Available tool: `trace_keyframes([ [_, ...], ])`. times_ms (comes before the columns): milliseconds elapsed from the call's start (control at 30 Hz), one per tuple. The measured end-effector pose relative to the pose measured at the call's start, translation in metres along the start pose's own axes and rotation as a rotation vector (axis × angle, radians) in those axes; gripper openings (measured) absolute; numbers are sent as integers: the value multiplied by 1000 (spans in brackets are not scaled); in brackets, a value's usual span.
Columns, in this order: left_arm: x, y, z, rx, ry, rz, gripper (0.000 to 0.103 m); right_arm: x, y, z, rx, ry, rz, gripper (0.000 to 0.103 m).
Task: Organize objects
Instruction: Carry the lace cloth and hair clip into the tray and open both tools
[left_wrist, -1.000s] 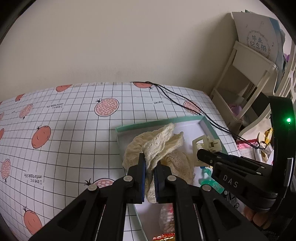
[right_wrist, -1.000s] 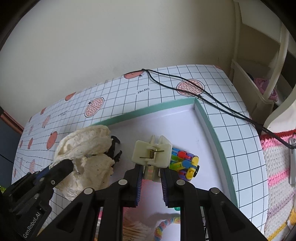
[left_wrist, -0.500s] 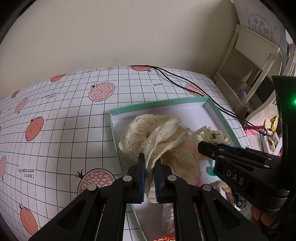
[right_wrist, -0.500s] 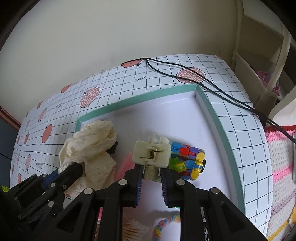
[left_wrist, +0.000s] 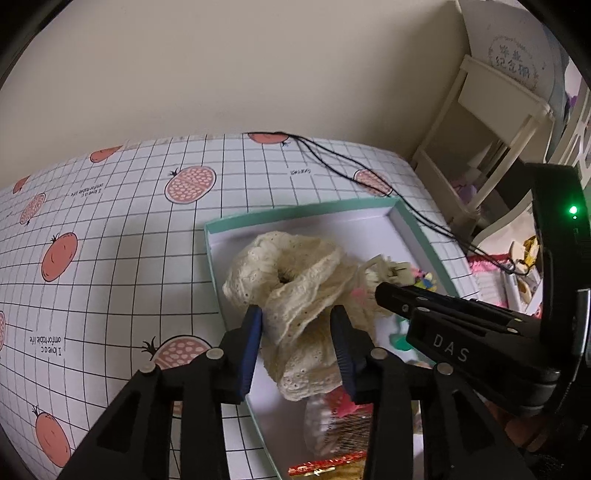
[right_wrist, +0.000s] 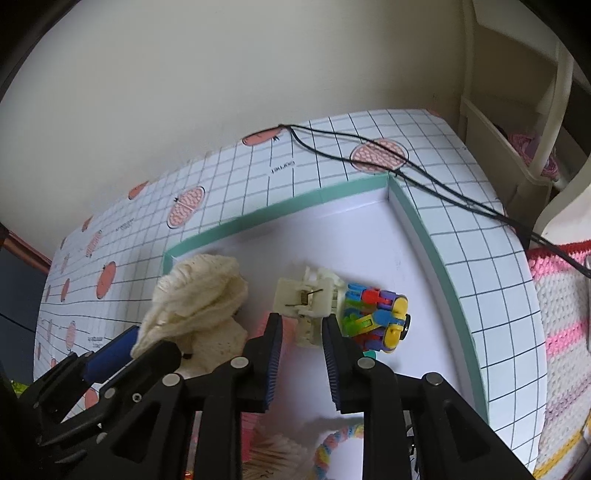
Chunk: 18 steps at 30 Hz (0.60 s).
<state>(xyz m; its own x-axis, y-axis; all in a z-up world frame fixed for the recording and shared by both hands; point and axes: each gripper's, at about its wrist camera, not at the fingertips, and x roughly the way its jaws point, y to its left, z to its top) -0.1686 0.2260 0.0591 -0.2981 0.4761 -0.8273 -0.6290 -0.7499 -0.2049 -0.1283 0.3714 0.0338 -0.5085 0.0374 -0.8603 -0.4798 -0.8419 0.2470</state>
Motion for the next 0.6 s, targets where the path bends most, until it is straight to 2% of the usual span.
trace_keyframes([
  [300,-18,6,10,-29,-47,-18,40,-18,7,6,-16,-44,13,26],
  [500,-24,20,13,-76,-76,-1,40,-15,13,6,-36,-41,9,26],
  [533,-24,23,13,-87,-76,5,40,-14,14,6,-40,-40,8,33],
  [567,-23,27,12,-102,-74,18,41,-13,14,6,-41,-41,7,47],
  [600,-22,29,11,-112,-74,27,45,-13,14,5,-39,-44,5,54],
])
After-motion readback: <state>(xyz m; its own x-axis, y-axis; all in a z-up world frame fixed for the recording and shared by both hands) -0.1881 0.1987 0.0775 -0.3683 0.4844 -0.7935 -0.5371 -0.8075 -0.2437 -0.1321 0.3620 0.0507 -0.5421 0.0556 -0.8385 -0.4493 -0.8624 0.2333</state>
